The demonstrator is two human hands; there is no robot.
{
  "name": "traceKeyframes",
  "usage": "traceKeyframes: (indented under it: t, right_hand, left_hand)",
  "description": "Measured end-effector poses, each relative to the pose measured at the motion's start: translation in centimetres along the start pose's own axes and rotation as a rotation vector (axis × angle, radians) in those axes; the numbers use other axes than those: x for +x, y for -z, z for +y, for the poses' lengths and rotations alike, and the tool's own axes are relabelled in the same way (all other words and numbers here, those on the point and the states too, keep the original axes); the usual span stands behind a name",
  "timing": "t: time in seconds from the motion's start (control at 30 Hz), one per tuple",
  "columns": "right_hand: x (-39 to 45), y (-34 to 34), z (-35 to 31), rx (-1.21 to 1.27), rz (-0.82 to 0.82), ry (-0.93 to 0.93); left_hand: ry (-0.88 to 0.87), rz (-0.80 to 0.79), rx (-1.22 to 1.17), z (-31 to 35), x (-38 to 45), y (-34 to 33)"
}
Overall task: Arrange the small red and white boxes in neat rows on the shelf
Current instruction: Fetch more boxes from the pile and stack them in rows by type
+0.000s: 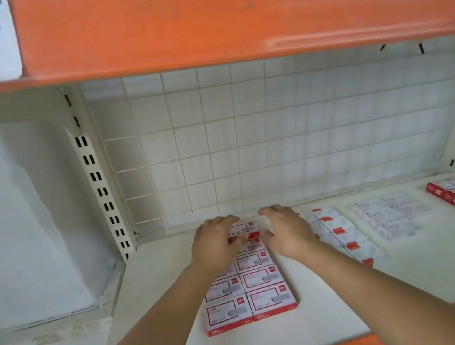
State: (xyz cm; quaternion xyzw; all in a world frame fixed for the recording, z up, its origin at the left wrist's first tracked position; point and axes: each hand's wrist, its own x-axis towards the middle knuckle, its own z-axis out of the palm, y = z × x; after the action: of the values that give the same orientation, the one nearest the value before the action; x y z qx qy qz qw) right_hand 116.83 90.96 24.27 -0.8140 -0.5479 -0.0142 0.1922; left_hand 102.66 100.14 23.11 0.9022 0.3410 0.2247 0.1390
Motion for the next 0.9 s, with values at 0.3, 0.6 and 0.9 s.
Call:
traceKeyframes:
  t: [0.3,0.6,0.9]
  right_hand:
    - [-6.9,5.2,7.9,-0.174,0.097,-0.193]
    - [-17.2,12.1,21.5,-0.289,0.103,-0.455]
    - [-26.9,18.6,33.9,-0.317,0.122,-0.576]
  left_hand:
    - [-0.223,-0.069,-0.007,9.8,-0.2,-3.4]
    - [-0.408,-0.187,-0.034,24.2,-0.8,-9.5]
    - [-0.548,-0.276,-0.070,40.0,-3.0,-17.2]
